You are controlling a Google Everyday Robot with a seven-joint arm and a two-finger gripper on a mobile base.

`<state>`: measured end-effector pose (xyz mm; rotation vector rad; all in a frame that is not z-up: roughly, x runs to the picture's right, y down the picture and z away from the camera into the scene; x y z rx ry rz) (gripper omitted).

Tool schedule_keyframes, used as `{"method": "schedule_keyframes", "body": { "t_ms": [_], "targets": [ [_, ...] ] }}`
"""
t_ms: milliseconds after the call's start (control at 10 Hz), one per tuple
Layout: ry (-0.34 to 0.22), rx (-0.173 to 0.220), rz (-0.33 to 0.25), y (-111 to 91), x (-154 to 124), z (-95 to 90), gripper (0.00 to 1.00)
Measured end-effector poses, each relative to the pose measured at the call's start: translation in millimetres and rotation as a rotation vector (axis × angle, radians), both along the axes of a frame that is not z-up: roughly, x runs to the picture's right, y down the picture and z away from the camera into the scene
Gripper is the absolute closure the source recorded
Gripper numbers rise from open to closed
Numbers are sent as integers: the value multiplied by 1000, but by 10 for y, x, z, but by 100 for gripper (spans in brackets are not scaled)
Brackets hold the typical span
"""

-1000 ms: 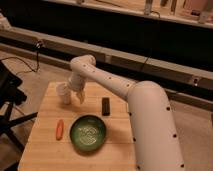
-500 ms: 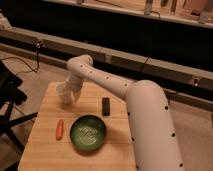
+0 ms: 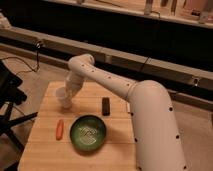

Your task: Pick up the ceramic cup

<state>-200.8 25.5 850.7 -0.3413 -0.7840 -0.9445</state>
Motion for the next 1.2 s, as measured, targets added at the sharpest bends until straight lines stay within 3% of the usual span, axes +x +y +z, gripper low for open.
{"method": "schedule_keyframes", "body": {
  "t_ms": [100,200,500,700,1000,1200],
  "targets": [
    [-34,12,18,-85,18,-116,100],
    [-28,26,21,-171,40,-170,100],
    [5,37,7,-173,51,-94,100],
    [-20,38,14,-178,21,-123,100],
    [-16,52,13,-315,41,-217,100],
    [-18,53,18,-295,31,-184,100]
  ]
}}
